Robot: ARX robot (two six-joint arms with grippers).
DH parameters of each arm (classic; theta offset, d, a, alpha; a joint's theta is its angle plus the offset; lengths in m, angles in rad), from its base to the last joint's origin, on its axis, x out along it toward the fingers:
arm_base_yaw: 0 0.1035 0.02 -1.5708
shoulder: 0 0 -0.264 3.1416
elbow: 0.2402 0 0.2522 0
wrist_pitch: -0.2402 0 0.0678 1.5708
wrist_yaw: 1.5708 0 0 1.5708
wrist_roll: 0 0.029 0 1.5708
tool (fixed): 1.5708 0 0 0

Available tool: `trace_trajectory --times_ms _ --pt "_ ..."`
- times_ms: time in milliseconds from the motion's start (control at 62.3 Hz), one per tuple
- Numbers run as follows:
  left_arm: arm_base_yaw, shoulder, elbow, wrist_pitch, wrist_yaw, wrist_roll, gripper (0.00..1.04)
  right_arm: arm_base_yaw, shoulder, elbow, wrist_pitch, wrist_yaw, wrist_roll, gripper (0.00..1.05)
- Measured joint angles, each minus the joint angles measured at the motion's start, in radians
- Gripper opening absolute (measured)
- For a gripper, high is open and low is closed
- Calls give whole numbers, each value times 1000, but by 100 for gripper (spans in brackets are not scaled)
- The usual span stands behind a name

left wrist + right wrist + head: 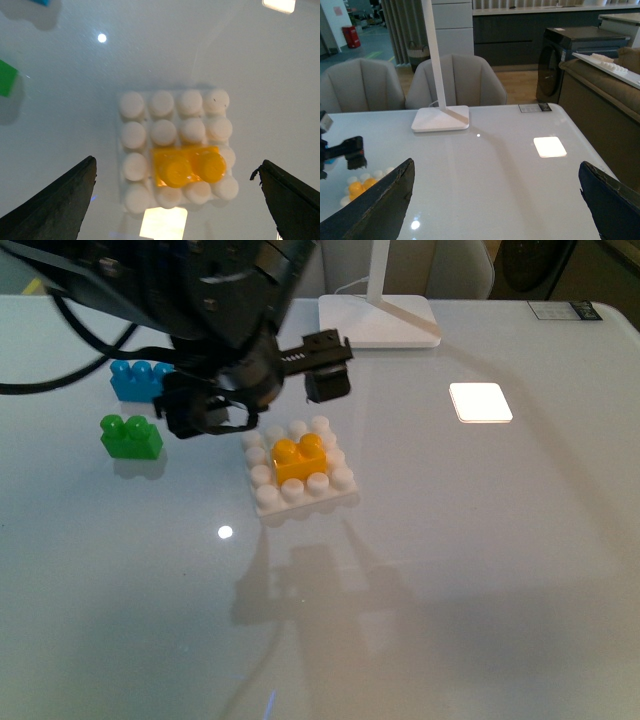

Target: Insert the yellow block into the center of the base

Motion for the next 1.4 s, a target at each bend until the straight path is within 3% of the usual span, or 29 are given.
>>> trace_trajectory --times_ms 112,289,385,434,498,610,915,1076,1140,1397 --pt "62 -149 -166 126 35 71 97 0 0 0 0 0 0 96" --pt "204 -479 -498 275 183 185 97 0 0 0 0 0 0 96" --pt "248 -561 -587 303 166 222 97 0 0 0 0 0 0 96" --pt "245 -514 -673 606 76 338 86 0 0 0 0 -1 0 96" --pt "254 -493 -783 884 59 439 75 0 -1 0 0 -1 0 96" --pt "277 -566 -904 1158 72 547 56 0 -1 0 -1 2 0 96" --pt "341 -879 -1085 1053 126 594 2 0 -1 0 -1 2 0 96" --pt "364 -1015 -1153 983 151 599 3 0 -1 0 -1 2 0 96" --pt "404 -1073 -1175 947 211 602 3 0 -1 0 -1 2 0 96" --pt "436 -1285 -1234 793 224 602 3 0 -1 0 -1 2 0 96"
